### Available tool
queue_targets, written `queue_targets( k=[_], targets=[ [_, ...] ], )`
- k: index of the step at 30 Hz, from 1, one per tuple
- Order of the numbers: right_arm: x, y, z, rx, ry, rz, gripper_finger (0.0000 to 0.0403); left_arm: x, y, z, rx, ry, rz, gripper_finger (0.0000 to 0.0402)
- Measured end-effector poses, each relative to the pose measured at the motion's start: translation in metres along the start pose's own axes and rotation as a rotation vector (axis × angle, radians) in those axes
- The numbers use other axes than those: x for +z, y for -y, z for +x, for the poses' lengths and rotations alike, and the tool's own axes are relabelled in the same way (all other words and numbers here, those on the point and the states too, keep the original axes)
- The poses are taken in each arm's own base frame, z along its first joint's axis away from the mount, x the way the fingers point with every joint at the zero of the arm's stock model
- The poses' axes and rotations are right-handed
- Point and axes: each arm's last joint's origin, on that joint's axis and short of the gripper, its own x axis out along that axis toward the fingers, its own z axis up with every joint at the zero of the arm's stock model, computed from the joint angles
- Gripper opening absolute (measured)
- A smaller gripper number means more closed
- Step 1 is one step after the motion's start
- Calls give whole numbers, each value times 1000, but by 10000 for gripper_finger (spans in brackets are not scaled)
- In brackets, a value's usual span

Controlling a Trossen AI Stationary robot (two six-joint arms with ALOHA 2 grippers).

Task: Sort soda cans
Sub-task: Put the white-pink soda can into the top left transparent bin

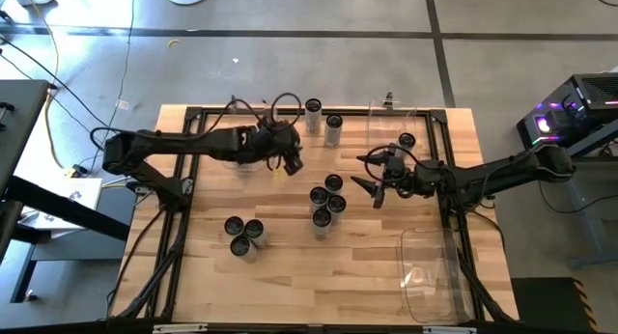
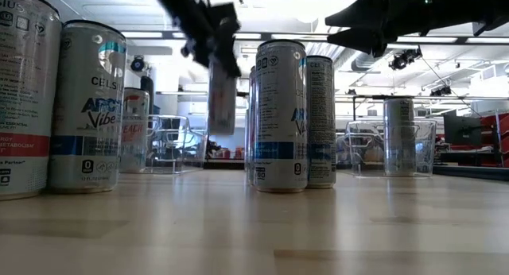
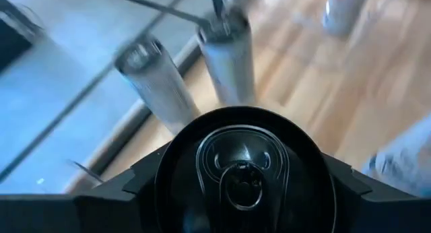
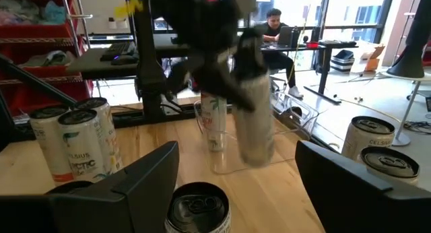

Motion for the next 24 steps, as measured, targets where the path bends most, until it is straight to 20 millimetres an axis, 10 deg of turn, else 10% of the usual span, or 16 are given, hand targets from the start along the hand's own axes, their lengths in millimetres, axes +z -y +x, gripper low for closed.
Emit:
queue_targets(
  k=[5, 14, 24],
  targets=[
    [-1, 0, 0, 0, -8, -7, 293, 18, -9, -21, 30, 23, -14, 240],
    [-1, 0, 0, 3, -15, -31, 293, -20, -41, -63, 126, -22, -197, 240],
    [3, -1, 0, 5, 25, -16, 293, -71, -53, -46, 91, -6, -358, 240]
  ],
)
